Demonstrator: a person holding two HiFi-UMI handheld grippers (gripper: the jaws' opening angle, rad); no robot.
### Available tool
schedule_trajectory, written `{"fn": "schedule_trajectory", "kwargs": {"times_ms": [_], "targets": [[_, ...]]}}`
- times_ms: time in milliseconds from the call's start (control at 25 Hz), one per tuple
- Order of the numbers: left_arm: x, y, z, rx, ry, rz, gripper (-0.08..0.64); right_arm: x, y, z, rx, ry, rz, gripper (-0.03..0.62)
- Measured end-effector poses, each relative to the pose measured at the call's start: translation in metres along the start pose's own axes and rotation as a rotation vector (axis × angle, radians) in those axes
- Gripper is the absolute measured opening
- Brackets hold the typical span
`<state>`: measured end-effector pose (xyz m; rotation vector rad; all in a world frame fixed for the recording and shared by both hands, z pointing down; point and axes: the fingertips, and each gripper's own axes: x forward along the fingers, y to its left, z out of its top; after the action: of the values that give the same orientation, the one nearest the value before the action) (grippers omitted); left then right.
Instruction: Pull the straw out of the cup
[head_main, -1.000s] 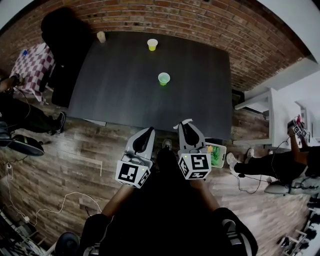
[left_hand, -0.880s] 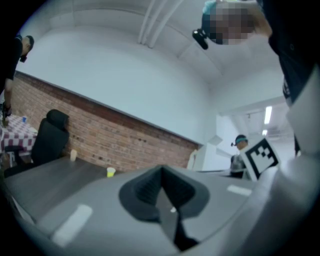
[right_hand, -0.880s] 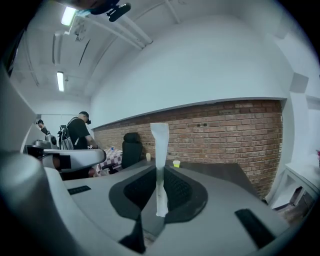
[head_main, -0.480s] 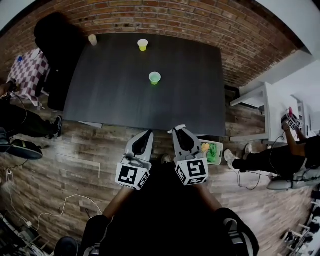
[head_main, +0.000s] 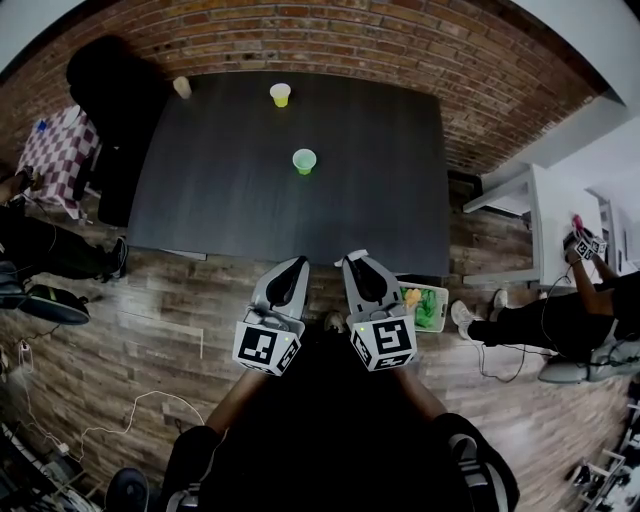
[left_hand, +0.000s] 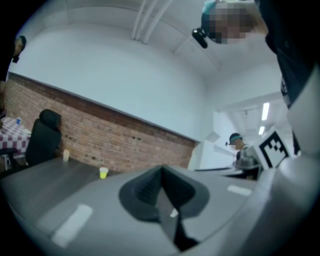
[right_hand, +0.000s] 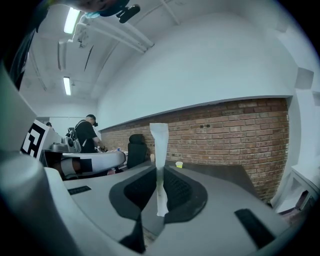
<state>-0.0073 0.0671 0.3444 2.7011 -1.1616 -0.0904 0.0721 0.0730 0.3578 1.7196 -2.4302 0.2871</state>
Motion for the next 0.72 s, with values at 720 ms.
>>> {"fn": "schedule_trajectory", "kwargs": {"times_ms": [720], "targets": [[0.009, -0.014, 0.001, 0.008, -0.008, 0.013, 0.003, -0.010, -0.009, 0.002, -0.010, -0.014, 0.027, 0.043]]}}
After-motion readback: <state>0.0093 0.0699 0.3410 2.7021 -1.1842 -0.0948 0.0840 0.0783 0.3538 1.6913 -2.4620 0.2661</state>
